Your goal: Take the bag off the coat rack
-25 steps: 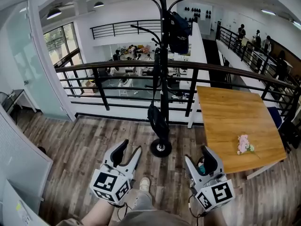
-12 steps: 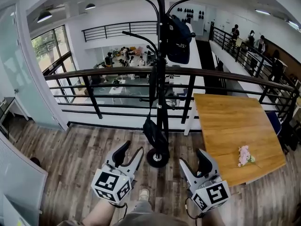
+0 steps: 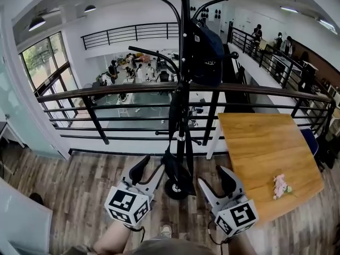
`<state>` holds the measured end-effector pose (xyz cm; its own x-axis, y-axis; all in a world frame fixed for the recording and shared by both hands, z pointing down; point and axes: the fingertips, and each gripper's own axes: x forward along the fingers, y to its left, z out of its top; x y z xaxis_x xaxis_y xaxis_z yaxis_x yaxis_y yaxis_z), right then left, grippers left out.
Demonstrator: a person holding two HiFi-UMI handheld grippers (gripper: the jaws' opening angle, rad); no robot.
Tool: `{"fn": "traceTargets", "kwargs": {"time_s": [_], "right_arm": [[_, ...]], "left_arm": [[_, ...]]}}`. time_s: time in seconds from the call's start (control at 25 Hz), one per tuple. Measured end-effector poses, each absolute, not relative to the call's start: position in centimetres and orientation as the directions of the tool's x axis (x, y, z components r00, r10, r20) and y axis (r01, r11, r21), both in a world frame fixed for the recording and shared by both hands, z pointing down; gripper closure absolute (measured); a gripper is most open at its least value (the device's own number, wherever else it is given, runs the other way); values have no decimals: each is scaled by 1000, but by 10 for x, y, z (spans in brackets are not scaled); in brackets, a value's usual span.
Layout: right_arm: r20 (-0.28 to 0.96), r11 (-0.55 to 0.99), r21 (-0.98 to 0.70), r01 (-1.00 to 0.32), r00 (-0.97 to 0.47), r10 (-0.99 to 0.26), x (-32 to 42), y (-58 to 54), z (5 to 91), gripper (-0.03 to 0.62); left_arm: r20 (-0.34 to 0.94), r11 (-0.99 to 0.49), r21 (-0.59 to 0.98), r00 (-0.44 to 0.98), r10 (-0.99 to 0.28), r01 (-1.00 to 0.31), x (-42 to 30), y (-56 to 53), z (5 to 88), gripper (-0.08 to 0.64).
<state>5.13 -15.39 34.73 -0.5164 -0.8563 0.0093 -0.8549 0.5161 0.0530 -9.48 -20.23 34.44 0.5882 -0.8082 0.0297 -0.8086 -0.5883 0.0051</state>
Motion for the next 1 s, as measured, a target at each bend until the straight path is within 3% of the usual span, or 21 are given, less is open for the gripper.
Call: {"fn": "traceTargets", "kwargs": {"time_s": [1.0], "right_arm": [[76,399,188,-897,-392,-917,-4,-347,378,351]], "left_arm": [[111,-705,1,700,-705,-710,-75,-384,372,360]]}}
